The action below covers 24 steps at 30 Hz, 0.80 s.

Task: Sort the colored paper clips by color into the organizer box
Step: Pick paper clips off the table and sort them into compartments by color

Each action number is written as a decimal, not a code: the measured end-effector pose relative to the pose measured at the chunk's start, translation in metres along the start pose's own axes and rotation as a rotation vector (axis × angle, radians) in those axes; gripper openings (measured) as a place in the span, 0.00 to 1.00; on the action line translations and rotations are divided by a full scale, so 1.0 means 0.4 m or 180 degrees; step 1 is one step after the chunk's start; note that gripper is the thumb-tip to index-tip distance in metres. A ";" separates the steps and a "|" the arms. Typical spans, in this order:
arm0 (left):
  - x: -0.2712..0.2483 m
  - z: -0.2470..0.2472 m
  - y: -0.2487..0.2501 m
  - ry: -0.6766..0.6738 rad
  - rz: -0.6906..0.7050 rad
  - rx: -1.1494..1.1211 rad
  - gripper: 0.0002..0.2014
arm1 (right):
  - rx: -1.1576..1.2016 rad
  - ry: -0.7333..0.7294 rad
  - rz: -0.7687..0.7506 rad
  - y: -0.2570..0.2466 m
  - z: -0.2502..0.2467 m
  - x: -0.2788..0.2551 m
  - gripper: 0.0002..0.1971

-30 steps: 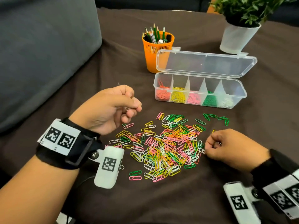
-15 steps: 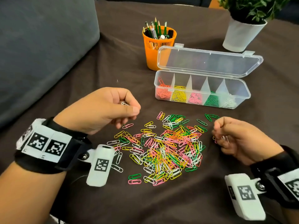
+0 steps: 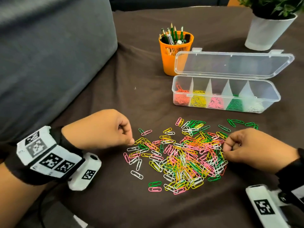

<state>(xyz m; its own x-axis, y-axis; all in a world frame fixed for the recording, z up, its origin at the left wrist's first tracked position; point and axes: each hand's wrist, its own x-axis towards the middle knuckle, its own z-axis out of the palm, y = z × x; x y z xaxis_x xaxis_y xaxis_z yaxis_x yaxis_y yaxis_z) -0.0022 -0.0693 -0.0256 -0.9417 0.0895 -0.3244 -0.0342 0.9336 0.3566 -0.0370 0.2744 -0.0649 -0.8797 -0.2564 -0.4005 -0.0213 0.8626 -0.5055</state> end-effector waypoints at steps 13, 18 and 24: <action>0.019 0.053 0.002 -0.0232 0.0155 0.0477 0.07 | 0.0265 0.0346 0.0012 0.031 -0.021 -0.007 0.03; 0.021 0.034 0.013 -0.0449 -0.0124 -0.2533 0.13 | 0.0114 0.0143 -0.0113 0.013 -0.013 -0.002 0.08; 0.031 0.051 0.024 -0.0506 -0.0053 -0.4085 0.13 | -0.0197 0.0315 -0.0110 0.036 -0.028 -0.001 0.05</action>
<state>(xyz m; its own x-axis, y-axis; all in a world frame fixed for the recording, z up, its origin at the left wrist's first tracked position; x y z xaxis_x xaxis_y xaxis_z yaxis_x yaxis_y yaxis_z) -0.0073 -0.0520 -0.0439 -0.8911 0.2038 -0.4054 -0.4240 -0.0556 0.9040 -0.0423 0.2918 -0.0635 -0.9204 -0.2448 -0.3047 -0.0790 0.8800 -0.4684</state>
